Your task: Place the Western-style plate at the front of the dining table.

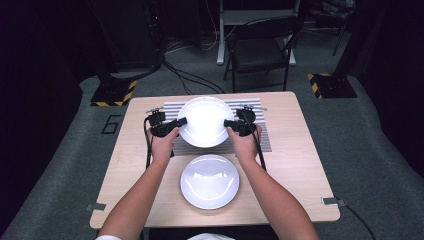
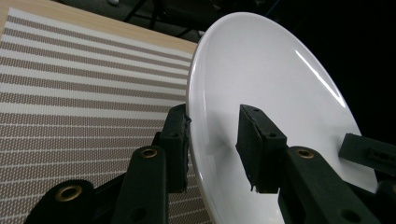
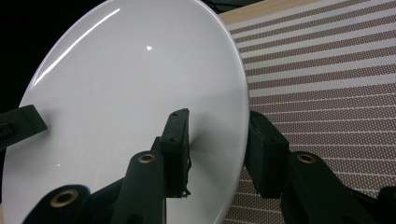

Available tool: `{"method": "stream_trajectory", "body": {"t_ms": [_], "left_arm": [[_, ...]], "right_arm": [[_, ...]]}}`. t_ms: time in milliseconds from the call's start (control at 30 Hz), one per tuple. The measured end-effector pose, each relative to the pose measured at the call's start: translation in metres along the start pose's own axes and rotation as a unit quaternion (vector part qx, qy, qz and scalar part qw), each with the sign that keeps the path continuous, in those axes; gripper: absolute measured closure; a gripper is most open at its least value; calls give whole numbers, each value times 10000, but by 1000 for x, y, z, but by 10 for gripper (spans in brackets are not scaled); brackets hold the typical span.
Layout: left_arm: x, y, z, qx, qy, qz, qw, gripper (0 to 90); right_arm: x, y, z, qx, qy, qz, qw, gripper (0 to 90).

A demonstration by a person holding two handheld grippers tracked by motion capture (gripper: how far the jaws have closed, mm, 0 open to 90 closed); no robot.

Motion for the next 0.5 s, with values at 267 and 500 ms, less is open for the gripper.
{"method": "stream_trajectory", "body": {"t_ms": [267,500], "left_arm": [[-14,5,0,-73,70,-64,9999,644],[-24,10,-3,19,116,-81,9999,646]], "right_arm": [[-10,-6,-4,-16,-26,94,10000,635],[-19,-8,-9,-50,-24,153,9999,634]]}}
Point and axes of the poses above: each handheld gripper's, and its own axes: x roughly backward along the jaws, z roughly out of its underside, y roughly to its left, the point moved 4 cm from there along -x, roughly forward along the jaws, and after that the axes turned 9 degrees about x, right-handed, at the moved point
